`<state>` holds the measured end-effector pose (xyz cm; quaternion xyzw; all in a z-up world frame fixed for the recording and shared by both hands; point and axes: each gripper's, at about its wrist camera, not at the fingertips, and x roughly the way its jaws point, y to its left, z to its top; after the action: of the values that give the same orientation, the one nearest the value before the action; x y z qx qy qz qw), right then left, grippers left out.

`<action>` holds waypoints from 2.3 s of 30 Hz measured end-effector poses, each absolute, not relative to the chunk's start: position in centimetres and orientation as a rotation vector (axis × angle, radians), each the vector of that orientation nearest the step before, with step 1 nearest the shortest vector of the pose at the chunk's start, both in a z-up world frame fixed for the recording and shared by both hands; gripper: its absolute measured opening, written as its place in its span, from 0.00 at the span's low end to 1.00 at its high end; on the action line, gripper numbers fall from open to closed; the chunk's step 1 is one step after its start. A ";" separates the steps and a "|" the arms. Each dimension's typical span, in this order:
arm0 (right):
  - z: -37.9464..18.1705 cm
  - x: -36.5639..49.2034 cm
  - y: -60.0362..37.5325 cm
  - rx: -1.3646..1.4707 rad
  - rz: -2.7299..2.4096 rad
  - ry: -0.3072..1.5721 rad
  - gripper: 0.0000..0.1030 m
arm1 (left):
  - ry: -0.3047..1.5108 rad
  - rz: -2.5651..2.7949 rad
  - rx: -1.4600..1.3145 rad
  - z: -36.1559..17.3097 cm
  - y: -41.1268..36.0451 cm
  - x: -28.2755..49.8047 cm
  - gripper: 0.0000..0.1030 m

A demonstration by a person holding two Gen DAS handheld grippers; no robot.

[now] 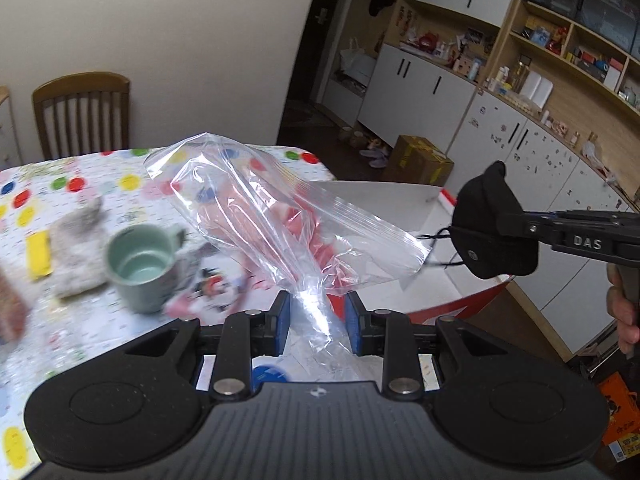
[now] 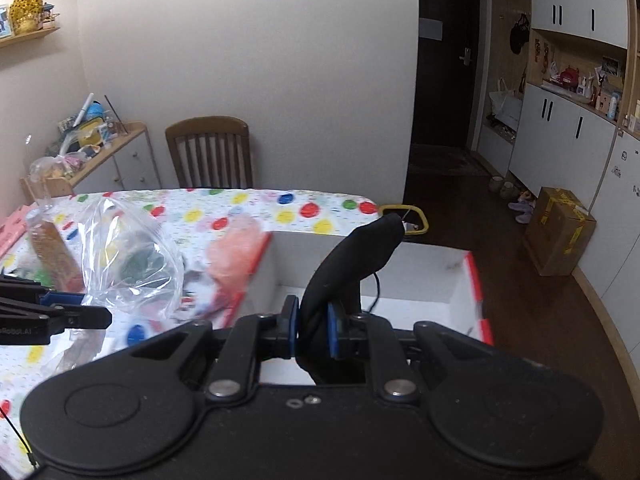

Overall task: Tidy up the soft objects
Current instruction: 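Carry the mask and bag with both tools over the red shoebox, then open both tools to drop the mask and bag into the box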

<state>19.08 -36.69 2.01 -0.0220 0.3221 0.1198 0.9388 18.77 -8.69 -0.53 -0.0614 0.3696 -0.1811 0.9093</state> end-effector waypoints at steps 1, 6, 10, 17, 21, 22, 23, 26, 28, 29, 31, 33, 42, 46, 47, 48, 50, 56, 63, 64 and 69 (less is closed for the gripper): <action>1.8 19.6 -37.4 -0.045 0.244 0.660 0.13 | 0.764 -0.378 -0.122 -0.6 -9.8 19.2 0.27; 0.7 21.5 -40.3 -0.061 0.243 0.680 0.13 | 0.780 -0.396 -0.093 -0.9 -14.7 21.7 0.27; -0.4 22.9 -41.9 -0.072 0.257 0.702 0.13 | 0.792 -0.418 -0.056 -1.2 -18.2 23.7 0.27; -2.8 25.0 -42.8 -0.117 0.274 0.756 0.13 | 0.868 -0.427 -0.070 -3.4 -22.2 28.2 0.27; -4.3 26.5 -42.9 -0.151 0.285 0.800 0.13 | 0.908 -0.406 -0.059 -5.1 -23.9 30.5 0.27; -4.7 26.8 -43.0 -0.159 0.290 0.814 0.13 | 0.920 -0.406 -0.061 -5.5 -24.2 31.0 0.27; -5.1 27.0 -42.9 -0.168 0.291 0.826 0.13 | 0.932 -0.405 -0.065 -5.9 -24.6 31.5 0.27; -6.4 27.7 -42.9 -0.192 0.307 0.865 0.13 | 0.974 -0.406 -0.061 -7.1 -25.9 32.8 0.27; -7.1 27.9 -42.7 -0.210 0.319 0.887 0.13 | 1.012 -0.418 -0.059 -8.1 -26.6 33.4 0.27; -7.4 28.1 -42.6 -0.217 0.329 0.900 0.13 | 1.036 -0.421 -0.062 -8.5 -27.1 33.7 0.27; -7.9 28.3 -42.4 -0.228 0.341 0.917 0.13 | 1.068 -0.421 -0.074 -9.4 -27.5 34.3 0.27; -8.3 28.7 -42.3 -0.233 0.360 0.938 0.13 | 1.095 -0.421 -0.079 -10.1 -27.9 34.9 0.27; -10.0 29.2 -41.9 -0.241 0.415 1.021 0.13 | 1.236 -0.388 -0.057 -12.7 -29.0 36.9 0.27; -10.4 29.4 -41.6 -0.243 0.424 1.036 0.13 | 1.292 -0.385 -0.054 -13.2 -29.1 37.6 0.27; -10.4 29.5 -41.6 -0.241 0.426 1.039 0.14 | 1.308 -0.379 -0.055 -13.4 -29.1 37.8 0.27; -10.5 29.6 -41.5 -0.241 0.427 1.043 0.15 | 1.320 -0.376 -0.059 -13.5 -29.0 38.0 0.27; -10.6 29.8 -41.4 -0.240 0.435 1.051 0.16 | 1.339 -0.377 -0.070 -13.7 -28.9 38.2 0.27; -10.7 29.8 -41.4 -0.219 0.432 1.056 0.24 | 1.363 -0.359 -0.087 -13.9 -28.6 38.7 0.34; -10.2 29.5 -42.3 -0.163 0.411 1.045 0.46 | 1.297 -0.373 -0.081 -12.7 -28.7 38.2 0.71; -10.1 29.3 -42.5 -0.154 0.408 1.040 0.50 | 1.285 -0.375 -0.080 -12.5 -28.6 38.2 0.71; -9.1 28.6 -43.4 -0.100 0.405 1.013 0.61 | 1.228 -0.366 -0.052 -11.2 -28.1 37.5 0.71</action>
<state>28.59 -43.42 -9.13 -0.0473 0.4817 0.1923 0.8537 37.54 -28.08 -11.21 -0.0240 0.5728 -0.1709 0.8013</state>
